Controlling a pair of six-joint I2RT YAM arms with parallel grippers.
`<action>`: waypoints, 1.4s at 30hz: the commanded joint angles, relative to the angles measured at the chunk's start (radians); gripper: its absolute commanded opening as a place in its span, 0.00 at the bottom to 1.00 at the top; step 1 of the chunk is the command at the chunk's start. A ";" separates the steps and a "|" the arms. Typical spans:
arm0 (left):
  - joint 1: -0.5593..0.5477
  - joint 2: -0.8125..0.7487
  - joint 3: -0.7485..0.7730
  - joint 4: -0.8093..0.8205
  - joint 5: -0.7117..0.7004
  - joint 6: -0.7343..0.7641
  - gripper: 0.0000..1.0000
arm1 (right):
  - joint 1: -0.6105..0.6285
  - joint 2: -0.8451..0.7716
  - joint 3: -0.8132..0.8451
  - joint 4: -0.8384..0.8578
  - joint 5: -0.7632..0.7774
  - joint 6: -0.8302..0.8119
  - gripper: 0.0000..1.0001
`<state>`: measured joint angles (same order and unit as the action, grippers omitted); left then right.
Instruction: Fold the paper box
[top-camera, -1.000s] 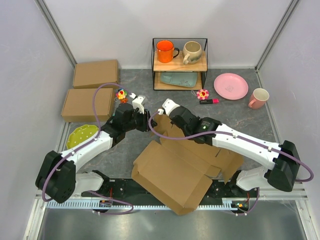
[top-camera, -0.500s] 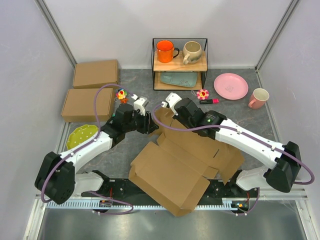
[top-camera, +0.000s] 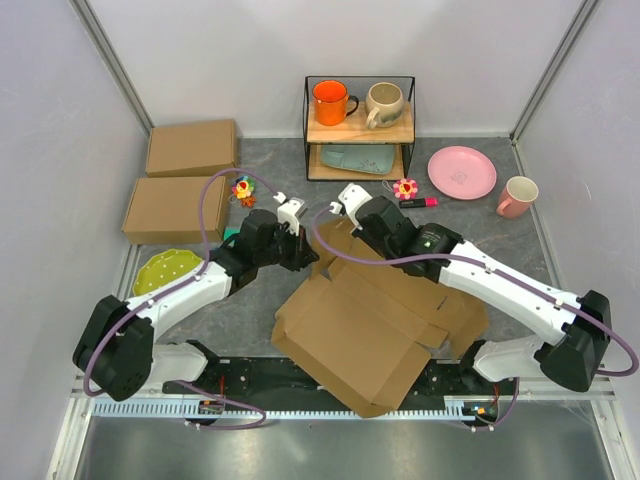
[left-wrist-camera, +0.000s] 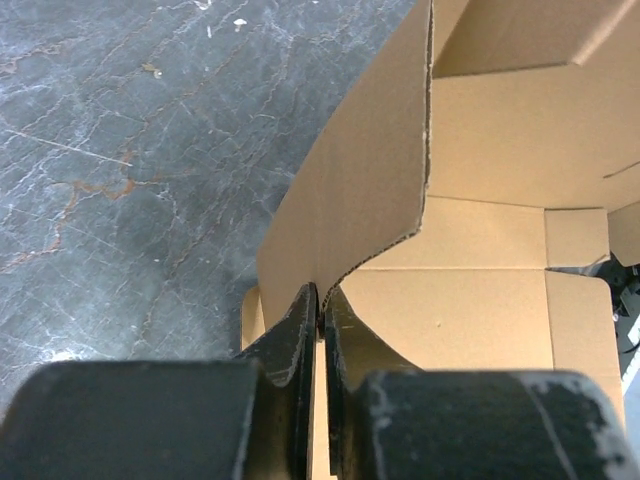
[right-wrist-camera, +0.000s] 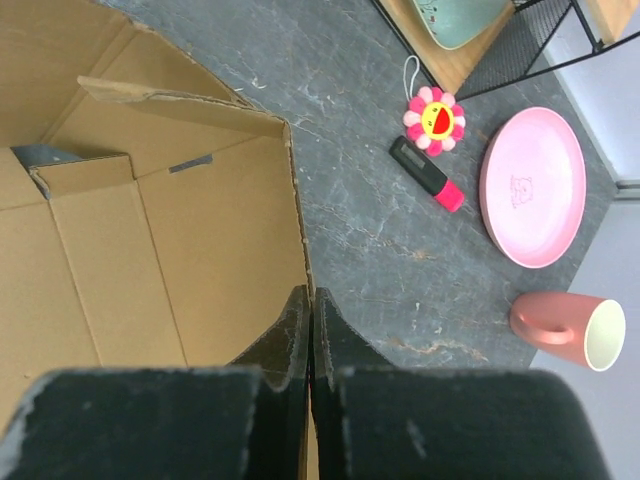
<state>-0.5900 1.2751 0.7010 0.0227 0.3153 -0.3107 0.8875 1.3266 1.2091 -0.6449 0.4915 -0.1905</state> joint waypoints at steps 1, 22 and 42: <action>-0.031 -0.049 0.028 0.011 0.016 -0.041 0.06 | 0.024 -0.049 -0.026 0.088 0.062 0.016 0.00; -0.165 0.044 -0.149 0.235 -0.022 -0.202 0.10 | 0.320 -0.053 -0.229 0.203 0.439 -0.049 0.00; -0.179 -0.204 -0.206 0.106 -0.056 -0.182 0.32 | 0.464 0.014 -0.358 0.225 0.610 -0.006 0.00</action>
<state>-0.7654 1.1580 0.4751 0.2203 0.2878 -0.5148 1.3399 1.3144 0.8772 -0.4229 1.1793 -0.2745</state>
